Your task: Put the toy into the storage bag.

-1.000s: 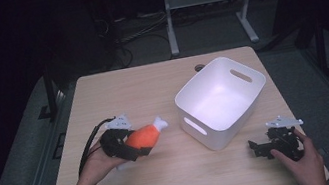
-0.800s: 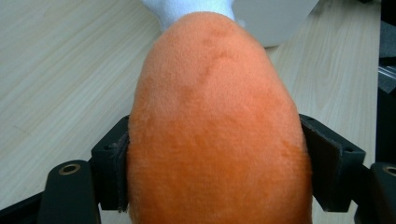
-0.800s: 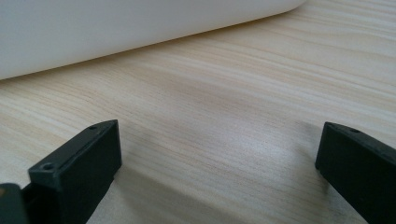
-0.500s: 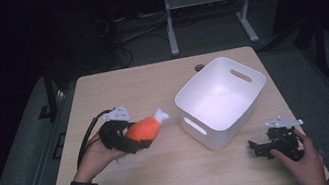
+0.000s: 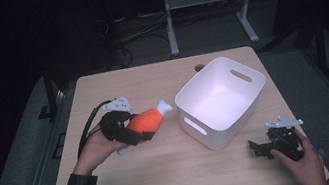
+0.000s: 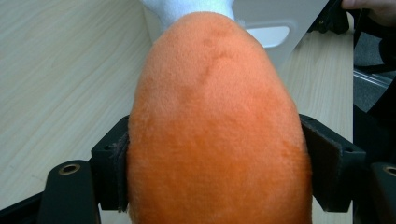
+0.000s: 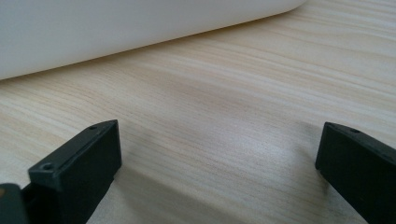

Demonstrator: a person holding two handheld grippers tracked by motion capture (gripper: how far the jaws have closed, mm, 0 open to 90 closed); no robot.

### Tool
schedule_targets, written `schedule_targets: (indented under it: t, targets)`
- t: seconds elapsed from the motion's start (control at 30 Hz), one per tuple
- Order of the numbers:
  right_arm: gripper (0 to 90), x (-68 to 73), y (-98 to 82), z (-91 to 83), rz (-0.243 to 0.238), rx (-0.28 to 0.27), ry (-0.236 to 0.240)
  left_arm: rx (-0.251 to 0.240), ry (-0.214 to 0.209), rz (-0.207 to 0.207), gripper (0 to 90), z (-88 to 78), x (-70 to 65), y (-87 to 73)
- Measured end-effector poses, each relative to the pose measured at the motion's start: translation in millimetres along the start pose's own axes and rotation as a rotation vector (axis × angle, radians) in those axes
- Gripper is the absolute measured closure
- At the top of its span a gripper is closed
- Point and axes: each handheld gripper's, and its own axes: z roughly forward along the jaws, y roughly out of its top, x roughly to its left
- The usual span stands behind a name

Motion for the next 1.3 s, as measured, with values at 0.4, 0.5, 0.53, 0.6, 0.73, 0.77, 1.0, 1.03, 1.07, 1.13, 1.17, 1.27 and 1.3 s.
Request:
schedule_targets:
  t: [0.4,0.5,0.53,0.6,0.73,0.77,1.0,1.03,1.07,1.13,1.17,1.27,1.3]
  targets:
    - [0.0,0.1,0.1,-0.1,0.002,0.002,0.0,-0.023,-0.023,0.024,22.8,1.7,2.8,24.9]
    - [0.0,0.2,0.1,-0.1,0.003,0.002,0.0,-0.029,-0.028,0.028,22.8,4.0,2.5,31.6]
    - [0.0,0.2,0.1,-0.1,0.003,0.002,0.0,-0.03,-0.032,0.032,22.8,4.5,2.5,33.9]
    - [0.0,0.3,0.1,-0.1,0.004,0.002,-0.001,-0.033,-0.038,0.037,22.8,5.7,2.7,38.2]
    - [0.0,0.8,0.1,-0.2,0.008,0.002,-0.004,-0.029,-0.042,0.049,22.8,8.2,3.0,47.7]
    - [0.0,0.7,0.1,-0.2,0.007,0.002,-0.003,-0.034,-0.044,0.049,22.8,8.7,2.7,49.9]
    - [0.0,0.8,0.0,-0.1,0.007,0.002,-0.004,-0.032,-0.057,0.074,22.8,11.5,2.3,68.5]
    - [0.0,0.8,0.0,-0.2,0.007,0.002,-0.004,-0.037,-0.06,0.074,22.8,12.2,2.3,71.2]
    - [0.0,0.8,0.0,-0.1,0.007,0.002,-0.004,-0.035,-0.059,0.079,22.8,12.7,2.6,74.0]
    - [0.0,0.9,0.0,-0.1,0.007,0.002,-0.004,-0.038,-0.066,0.081,22.8,15.1,2.8,79.5]
    - [0.0,0.9,0.0,-0.1,0.007,0.002,-0.004,-0.038,-0.066,0.081,22.8,15.1,2.8,79.5]
    - [0.0,0.9,0.0,-0.1,0.008,0.002,-0.004,-0.035,-0.071,0.089,22.8,20.7,2.3,88.2]
    - [0.0,0.9,0.1,-0.1,0.008,0.002,-0.004,-0.033,-0.072,0.096,22.8,21.8,2.4,90.6]
